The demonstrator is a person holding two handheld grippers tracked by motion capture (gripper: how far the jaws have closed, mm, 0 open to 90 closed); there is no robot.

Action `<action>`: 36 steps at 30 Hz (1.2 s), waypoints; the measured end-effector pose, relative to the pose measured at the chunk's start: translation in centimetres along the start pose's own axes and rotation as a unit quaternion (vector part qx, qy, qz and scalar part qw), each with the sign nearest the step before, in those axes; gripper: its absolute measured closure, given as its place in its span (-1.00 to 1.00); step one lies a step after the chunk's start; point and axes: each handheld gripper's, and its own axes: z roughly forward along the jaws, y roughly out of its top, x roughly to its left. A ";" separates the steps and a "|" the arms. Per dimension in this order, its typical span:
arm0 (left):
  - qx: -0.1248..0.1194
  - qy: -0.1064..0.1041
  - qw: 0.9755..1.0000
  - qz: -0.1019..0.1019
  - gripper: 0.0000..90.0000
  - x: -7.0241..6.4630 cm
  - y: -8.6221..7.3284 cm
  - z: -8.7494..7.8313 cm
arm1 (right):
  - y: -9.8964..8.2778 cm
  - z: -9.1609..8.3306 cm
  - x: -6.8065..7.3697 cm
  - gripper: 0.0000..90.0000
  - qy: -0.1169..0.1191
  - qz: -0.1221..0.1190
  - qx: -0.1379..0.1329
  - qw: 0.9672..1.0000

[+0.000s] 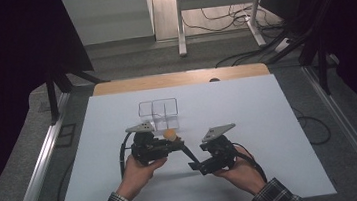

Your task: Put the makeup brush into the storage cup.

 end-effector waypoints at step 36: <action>0.011 0.075 0.996 0.046 0.61 -0.1 1.1 -1.9 | -1.7 -1.1 -1.4 -0.94 -0.006 0.014 0.039 0.999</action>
